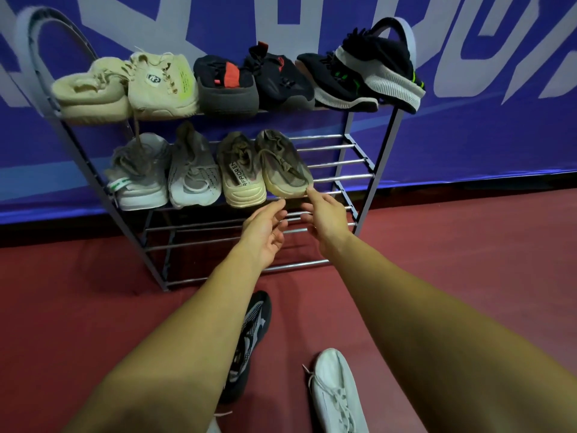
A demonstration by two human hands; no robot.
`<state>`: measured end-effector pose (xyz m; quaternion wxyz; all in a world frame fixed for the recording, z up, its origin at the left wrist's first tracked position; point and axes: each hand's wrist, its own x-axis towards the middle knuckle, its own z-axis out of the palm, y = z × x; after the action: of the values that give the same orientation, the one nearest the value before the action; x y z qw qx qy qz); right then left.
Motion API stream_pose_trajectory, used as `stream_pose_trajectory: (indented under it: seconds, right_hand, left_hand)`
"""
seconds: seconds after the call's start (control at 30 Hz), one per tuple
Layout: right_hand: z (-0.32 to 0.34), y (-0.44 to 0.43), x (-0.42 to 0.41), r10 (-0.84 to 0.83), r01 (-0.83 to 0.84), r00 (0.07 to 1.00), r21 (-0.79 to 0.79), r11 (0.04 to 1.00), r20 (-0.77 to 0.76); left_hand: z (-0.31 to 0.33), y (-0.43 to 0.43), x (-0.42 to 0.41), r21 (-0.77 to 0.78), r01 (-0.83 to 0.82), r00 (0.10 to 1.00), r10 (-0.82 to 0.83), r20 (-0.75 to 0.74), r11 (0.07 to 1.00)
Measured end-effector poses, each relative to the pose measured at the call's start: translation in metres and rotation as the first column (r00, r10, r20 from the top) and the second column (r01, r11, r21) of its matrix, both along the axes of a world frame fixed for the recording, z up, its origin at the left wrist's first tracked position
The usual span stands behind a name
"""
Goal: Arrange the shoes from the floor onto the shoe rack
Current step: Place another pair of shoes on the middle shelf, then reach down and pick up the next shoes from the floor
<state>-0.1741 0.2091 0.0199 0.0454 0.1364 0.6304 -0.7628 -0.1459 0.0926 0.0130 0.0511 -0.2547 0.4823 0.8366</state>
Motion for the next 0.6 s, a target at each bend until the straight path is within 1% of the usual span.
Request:
stream_pose_trajectory:
  seconds: [0.1, 0.2, 0.27, 0.37, 0.47, 0.6]
  right_hand:
    - [-0.001, -0.001, 0.013, 0.098, -0.102, 0.993, 0.074, 0.992, 0.064]
    - [-0.003, -0.003, 0.028, 0.187, -0.203, 0.977, 0.184, 0.962, 0.101]
    - [-0.006, -0.008, 0.041, 0.247, -0.277, 0.959, 0.259, 0.925, 0.142]
    - [-0.013, -0.017, 0.061, 0.346, -0.403, 0.914, 0.379, 0.833, 0.211]
    - [-0.025, -0.032, 0.082, 0.446, -0.521, 0.854, 0.451, 0.725, 0.268]
    - [-0.049, -0.056, 0.116, 0.51, -0.625, 0.78, 0.484, 0.612, 0.362]
  left_hand:
    - [-0.002, -0.013, 0.018, -0.071, 0.02, 1.0, -0.019, 0.018, 0.997]
    - [-0.009, -0.034, 0.043, -0.2, 0.089, 0.995, -0.078, 0.062, 0.976]
    - [-0.017, -0.05, 0.064, -0.304, 0.134, 0.987, -0.101, 0.122, 0.943]
    - [-0.034, -0.071, 0.094, -0.426, 0.168, 0.976, -0.089, 0.201, 0.889]
    - [-0.051, -0.088, 0.121, -0.497, 0.216, 0.963, -0.097, 0.253, 0.84]
    - [-0.075, -0.109, 0.146, -0.611, 0.299, 0.939, -0.111, 0.325, 0.733]
